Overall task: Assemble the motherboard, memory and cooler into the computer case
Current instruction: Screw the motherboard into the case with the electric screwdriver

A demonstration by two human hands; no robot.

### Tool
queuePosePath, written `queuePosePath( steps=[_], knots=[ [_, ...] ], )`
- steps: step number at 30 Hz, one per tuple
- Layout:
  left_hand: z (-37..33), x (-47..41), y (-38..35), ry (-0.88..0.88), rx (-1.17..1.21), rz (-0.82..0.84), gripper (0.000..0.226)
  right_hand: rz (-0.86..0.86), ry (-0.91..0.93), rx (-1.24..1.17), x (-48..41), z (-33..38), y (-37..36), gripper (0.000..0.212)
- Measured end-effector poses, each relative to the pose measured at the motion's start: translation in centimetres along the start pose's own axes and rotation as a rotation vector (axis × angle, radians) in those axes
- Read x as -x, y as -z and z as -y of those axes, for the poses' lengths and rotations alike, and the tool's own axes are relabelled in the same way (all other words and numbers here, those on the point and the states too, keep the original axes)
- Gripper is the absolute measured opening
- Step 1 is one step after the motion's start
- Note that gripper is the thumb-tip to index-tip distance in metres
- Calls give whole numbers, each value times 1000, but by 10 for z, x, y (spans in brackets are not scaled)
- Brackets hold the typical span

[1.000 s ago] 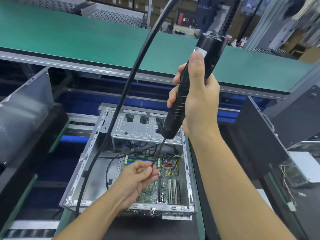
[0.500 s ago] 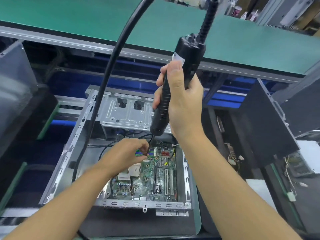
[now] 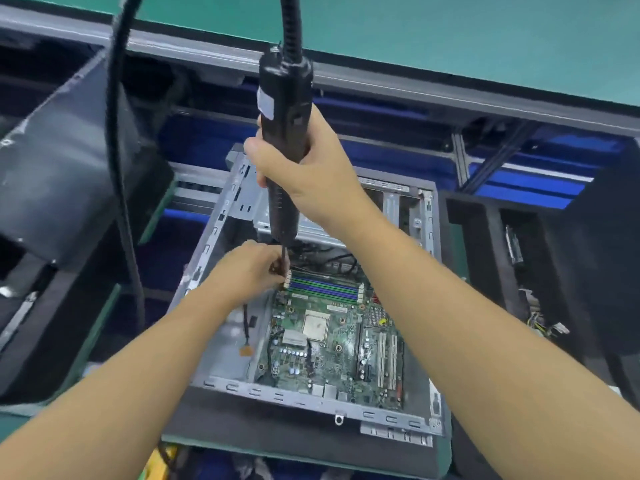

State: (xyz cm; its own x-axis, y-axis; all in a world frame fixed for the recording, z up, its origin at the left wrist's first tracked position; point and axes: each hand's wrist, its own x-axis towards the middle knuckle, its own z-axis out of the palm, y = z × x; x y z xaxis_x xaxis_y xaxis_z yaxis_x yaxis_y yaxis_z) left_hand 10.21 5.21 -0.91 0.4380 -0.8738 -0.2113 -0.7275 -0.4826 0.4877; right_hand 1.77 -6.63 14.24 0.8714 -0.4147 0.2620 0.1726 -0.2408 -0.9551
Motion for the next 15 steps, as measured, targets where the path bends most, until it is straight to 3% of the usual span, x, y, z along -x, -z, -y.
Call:
queuePosePath(
  steps=[5, 10, 15],
  knots=[
    [13, -9, -18, 129, 92, 25, 25, -5, -2, -30, -1, -21, -12, 41],
    [21, -12, -33, 202, 97, 29, 35, -29, -71, -54, 4, -40, -15, 35],
    [18, -15, -36, 246, 194, 20, 34, -35, -75, -60, 2, -46, -17, 41]
  ],
)
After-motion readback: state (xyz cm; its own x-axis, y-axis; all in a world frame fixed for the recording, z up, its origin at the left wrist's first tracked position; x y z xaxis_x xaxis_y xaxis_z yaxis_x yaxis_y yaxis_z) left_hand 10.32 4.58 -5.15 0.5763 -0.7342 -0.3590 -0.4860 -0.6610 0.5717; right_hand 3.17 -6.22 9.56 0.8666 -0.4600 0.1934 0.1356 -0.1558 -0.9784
